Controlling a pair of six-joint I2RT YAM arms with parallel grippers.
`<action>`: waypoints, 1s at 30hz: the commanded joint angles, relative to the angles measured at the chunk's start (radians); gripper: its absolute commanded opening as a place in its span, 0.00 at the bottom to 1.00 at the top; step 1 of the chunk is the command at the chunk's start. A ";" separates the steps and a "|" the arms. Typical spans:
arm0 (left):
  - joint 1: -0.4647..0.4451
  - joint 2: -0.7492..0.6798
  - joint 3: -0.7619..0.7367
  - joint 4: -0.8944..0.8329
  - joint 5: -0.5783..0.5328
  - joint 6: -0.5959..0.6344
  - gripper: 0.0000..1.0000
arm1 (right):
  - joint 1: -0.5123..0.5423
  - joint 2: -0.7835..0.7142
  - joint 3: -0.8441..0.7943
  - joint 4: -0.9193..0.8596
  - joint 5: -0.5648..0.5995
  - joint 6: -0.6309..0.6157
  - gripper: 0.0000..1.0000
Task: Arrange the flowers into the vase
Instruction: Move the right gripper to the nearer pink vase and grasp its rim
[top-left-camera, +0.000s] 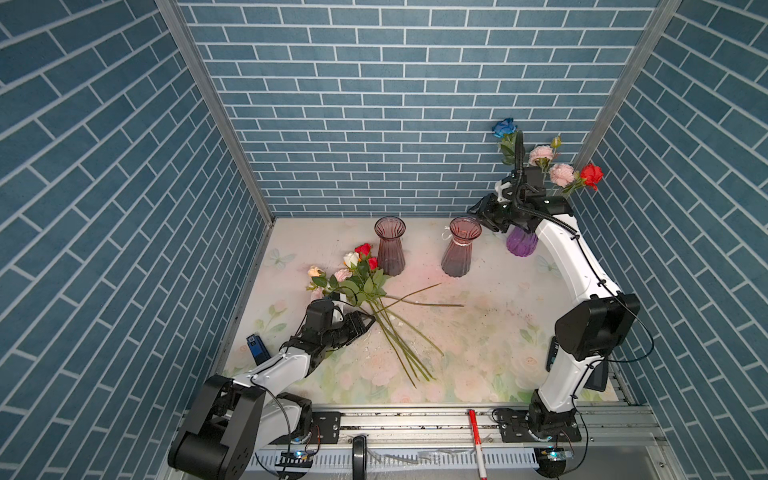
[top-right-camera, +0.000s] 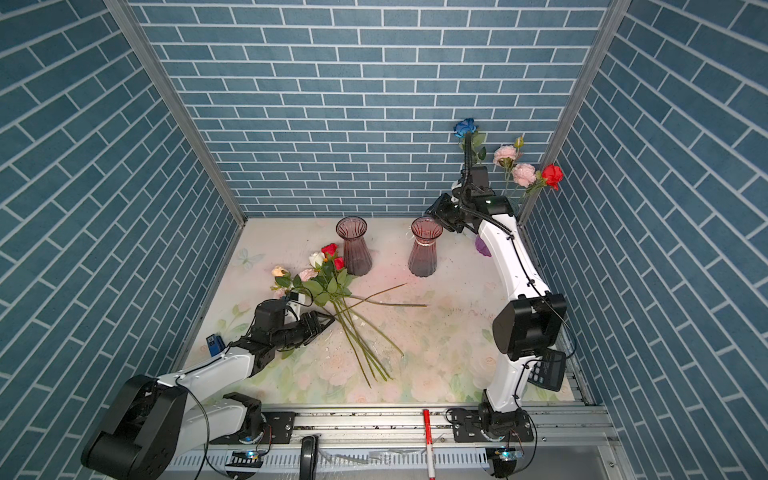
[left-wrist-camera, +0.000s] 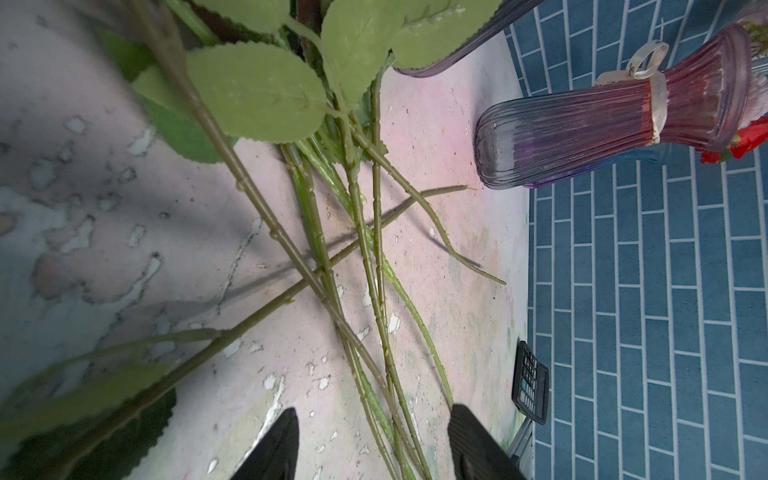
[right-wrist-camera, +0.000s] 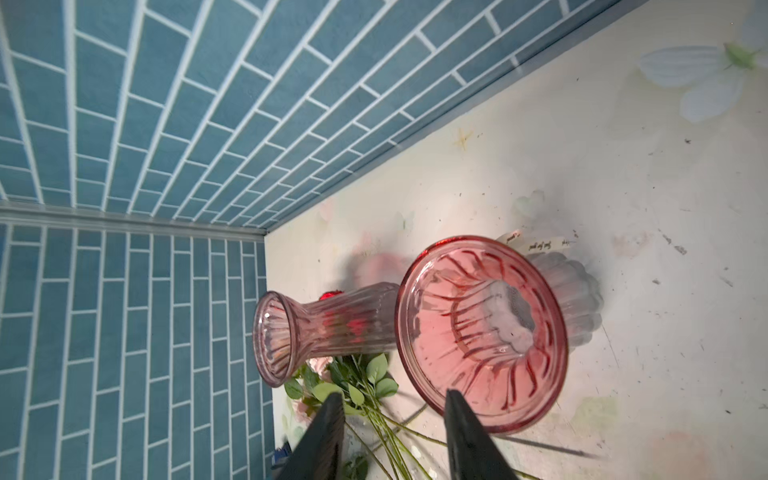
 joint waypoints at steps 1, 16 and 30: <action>0.006 -0.010 -0.006 -0.001 -0.011 0.015 0.60 | -0.012 0.042 0.083 -0.147 0.108 -0.112 0.42; 0.006 -0.003 -0.001 -0.003 -0.009 0.015 0.60 | -0.005 0.272 0.270 -0.311 0.141 -0.203 0.34; 0.006 0.009 0.019 -0.018 -0.004 0.020 0.60 | 0.037 0.094 0.055 -0.281 0.114 -0.218 0.00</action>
